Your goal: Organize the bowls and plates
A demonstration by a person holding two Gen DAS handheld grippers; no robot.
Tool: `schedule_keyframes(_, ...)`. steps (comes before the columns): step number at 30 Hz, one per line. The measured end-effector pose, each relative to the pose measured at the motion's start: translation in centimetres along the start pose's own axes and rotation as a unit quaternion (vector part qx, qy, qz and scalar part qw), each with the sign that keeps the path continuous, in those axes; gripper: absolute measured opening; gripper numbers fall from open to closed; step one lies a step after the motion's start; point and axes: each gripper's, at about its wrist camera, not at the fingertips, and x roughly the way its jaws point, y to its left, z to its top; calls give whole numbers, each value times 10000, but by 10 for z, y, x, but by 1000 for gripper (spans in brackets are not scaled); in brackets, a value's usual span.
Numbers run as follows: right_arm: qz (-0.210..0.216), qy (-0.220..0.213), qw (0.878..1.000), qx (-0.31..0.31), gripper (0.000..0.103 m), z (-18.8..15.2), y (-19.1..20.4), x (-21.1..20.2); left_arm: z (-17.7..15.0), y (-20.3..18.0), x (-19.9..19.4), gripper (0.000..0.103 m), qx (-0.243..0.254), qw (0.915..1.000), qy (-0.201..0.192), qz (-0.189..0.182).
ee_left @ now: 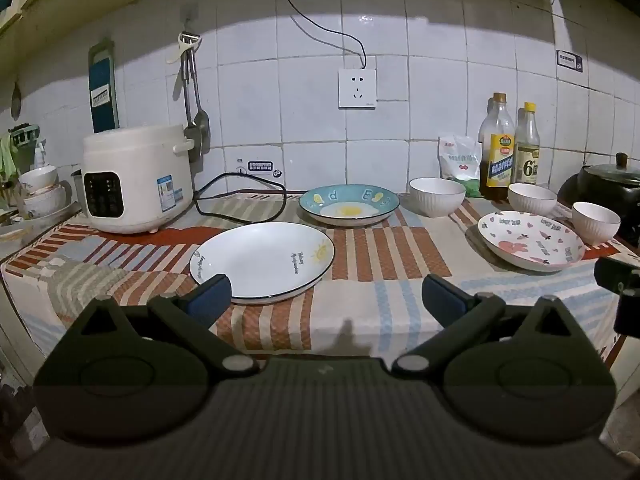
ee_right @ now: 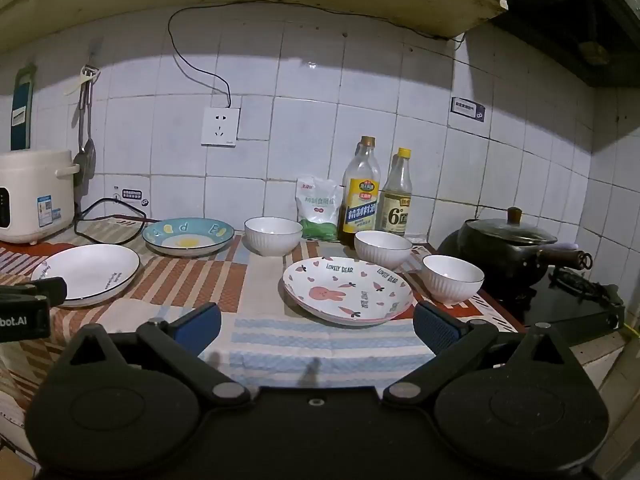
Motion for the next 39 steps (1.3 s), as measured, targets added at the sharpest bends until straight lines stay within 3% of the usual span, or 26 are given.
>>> schedule_keyframes(23,-7,70,10000,-59,103,-1,-1,2,-9,2,11,103,140,9995,284,39)
schedule_keyframes(39,-7,30,10000,-95,103,-2,3,3,-9,5,13,103,74,9991,336,-230)
